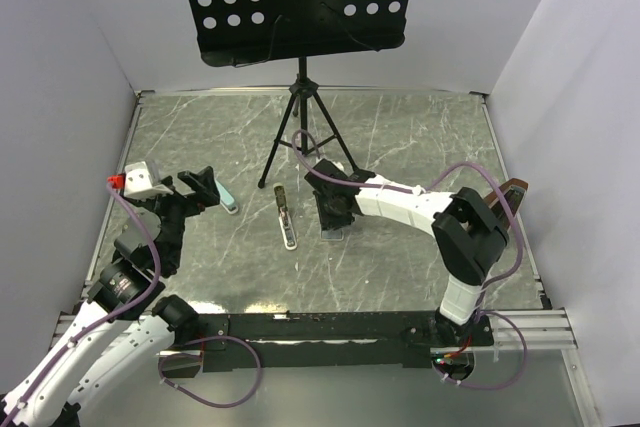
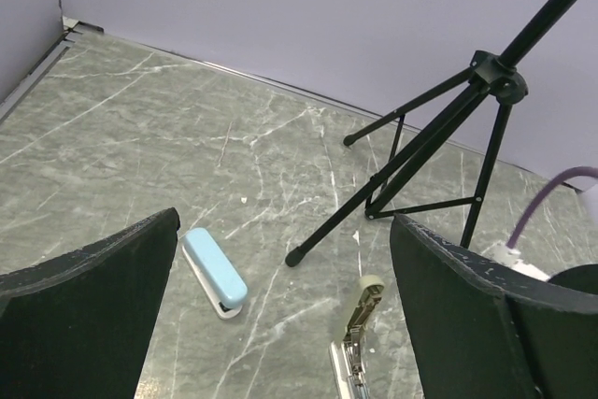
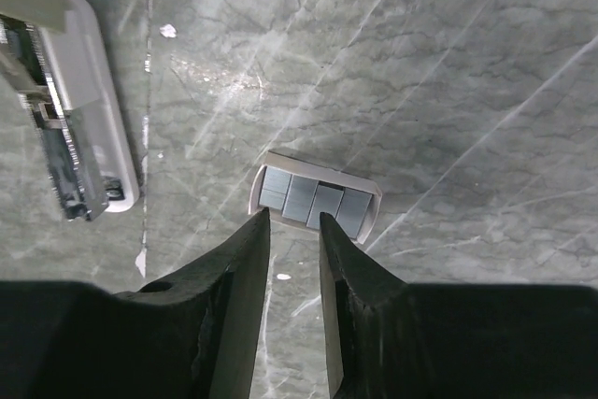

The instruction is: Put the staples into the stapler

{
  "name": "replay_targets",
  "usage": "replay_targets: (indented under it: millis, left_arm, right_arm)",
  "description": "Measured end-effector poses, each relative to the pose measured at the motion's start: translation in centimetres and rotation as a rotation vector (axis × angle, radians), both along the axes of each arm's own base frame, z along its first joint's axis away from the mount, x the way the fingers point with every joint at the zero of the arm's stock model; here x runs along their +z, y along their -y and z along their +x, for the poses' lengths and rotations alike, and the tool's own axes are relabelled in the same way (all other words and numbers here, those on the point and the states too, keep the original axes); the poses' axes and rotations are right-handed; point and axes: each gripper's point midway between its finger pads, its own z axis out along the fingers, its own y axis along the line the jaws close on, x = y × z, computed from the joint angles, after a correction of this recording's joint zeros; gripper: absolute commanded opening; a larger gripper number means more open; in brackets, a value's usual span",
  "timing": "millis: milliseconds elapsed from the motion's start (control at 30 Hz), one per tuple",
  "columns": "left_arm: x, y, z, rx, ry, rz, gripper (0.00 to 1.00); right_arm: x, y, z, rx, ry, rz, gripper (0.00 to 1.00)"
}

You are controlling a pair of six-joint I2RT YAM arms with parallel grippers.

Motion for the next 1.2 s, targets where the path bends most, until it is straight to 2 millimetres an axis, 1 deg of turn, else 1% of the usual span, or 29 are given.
replay_targets:
  millis: [133,400,733,1100,1200]
  left_arm:
    - [0.0,0.1,0.0,-0.007,0.0,0.001,1.0]
    - [0.0,0.4,0.0,-0.019,-0.001,0.001,0.99]
    - [0.0,0.3,0.0,-0.019,0.0,0.001,0.99]
    - [0.0,0.4,0.0,-0.025,-0.001,0.006,0.99]
    - [0.0,0.4,0.0,-0.027,-0.001,0.01,0.99]
  right_arm:
    - [-0.8,0.1,-0.4,0.001,-0.032,-0.012,0.34]
    - [-1.1,-0.1,-0.7,0.008,-0.05,-0.009,0.32]
    - [-2.4,0.0,-1.0,0.01,-0.08,-0.032,0.3]
    - [-1.5,-1.2,-0.2,0.022,-0.054,-0.033,0.28]
    - [-1.4,-1.5,-0.3,0.03,-0.051,-0.036,0.28]
